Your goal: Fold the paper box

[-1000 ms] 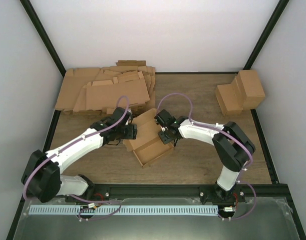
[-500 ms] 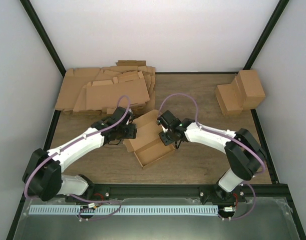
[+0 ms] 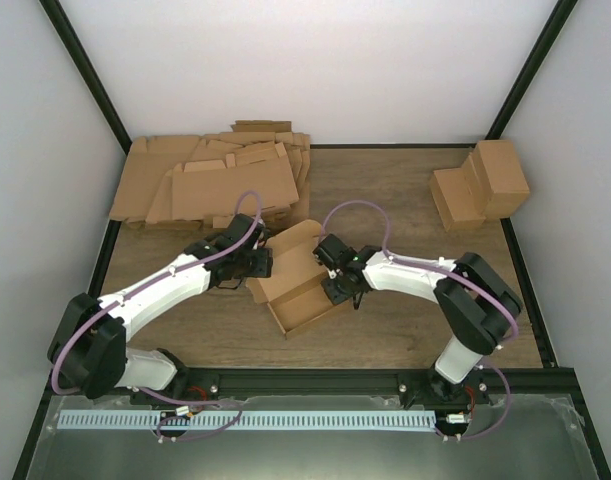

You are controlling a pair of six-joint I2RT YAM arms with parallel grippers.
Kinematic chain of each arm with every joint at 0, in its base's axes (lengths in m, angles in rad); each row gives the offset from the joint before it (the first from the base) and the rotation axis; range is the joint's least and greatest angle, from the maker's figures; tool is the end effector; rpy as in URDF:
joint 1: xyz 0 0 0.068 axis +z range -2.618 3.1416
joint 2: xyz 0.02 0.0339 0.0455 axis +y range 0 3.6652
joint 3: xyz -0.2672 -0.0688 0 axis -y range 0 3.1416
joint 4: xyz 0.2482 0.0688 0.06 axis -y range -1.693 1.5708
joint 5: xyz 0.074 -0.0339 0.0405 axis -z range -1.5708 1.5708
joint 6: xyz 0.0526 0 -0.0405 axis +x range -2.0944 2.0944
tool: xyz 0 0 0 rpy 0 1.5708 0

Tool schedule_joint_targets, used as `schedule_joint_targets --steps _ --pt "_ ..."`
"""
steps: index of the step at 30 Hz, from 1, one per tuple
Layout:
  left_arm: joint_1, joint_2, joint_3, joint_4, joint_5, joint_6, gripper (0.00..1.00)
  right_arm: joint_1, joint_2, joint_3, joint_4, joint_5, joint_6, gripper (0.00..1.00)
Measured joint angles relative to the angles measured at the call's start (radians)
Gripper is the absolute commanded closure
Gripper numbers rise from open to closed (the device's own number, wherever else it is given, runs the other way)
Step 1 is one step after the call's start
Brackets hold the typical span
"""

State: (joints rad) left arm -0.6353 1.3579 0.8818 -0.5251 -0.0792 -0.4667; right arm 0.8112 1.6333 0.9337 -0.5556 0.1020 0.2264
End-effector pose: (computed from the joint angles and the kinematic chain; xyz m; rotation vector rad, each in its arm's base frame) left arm 0.2277 -0.1627 0.2078 0.1888 2.5921 -0.3106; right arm 0.2135 0.2171 0.1462 -0.7898 2.7030 0.0973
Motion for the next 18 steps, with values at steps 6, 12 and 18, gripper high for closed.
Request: schedule_joint_targets --steps 6,12,18 --pt "0.0 0.0 0.0 0.0 -0.004 0.0 0.42 0.021 0.04 0.002 -0.006 0.051 0.027 0.79" --pt "0.0 0.0 0.002 -0.001 -0.006 0.0 0.42 0.04 0.055 0.014 -0.015 0.092 0.05 0.99" --pt "0.0 -0.014 0.018 -0.005 -0.003 0.002 0.23 0.042 0.051 0.015 -0.012 0.103 0.064 0.99"
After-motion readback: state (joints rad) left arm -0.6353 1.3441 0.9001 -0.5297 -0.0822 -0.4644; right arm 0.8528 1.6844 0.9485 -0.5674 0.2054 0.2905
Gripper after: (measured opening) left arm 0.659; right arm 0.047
